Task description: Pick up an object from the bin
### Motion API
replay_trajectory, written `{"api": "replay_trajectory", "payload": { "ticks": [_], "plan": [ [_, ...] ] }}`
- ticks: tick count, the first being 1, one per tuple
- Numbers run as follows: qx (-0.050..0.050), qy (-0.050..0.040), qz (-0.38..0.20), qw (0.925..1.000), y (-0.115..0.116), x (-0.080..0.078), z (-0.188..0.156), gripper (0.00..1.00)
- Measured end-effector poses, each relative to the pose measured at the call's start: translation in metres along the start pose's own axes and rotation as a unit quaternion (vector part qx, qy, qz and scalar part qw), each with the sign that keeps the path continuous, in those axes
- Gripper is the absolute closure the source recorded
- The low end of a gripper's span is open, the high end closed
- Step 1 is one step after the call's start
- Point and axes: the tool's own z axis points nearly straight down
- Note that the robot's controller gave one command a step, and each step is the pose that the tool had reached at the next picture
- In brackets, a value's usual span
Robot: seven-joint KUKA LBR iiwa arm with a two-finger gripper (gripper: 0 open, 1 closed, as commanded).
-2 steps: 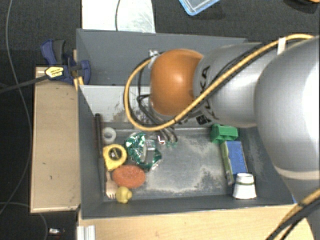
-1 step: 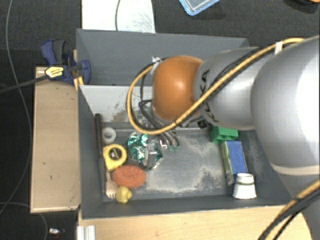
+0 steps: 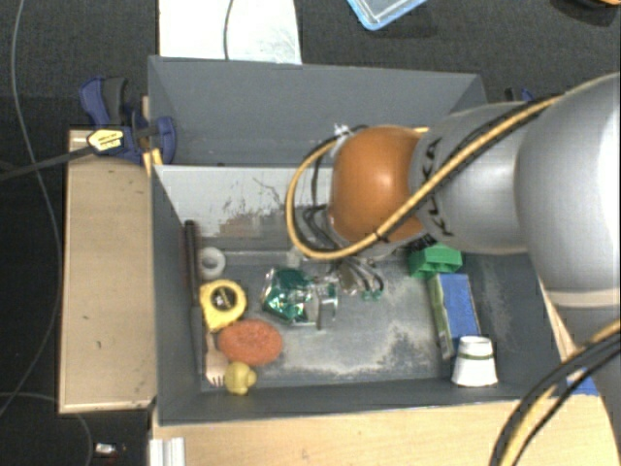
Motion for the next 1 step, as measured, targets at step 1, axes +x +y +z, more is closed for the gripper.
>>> {"api": "replay_trajectory", "payload": {
  "ticks": [1],
  "plan": [
    [0.000,0.0005,0.002,1.0000,-0.0006,0.0003,0.0005,1.00]
  ]
}}
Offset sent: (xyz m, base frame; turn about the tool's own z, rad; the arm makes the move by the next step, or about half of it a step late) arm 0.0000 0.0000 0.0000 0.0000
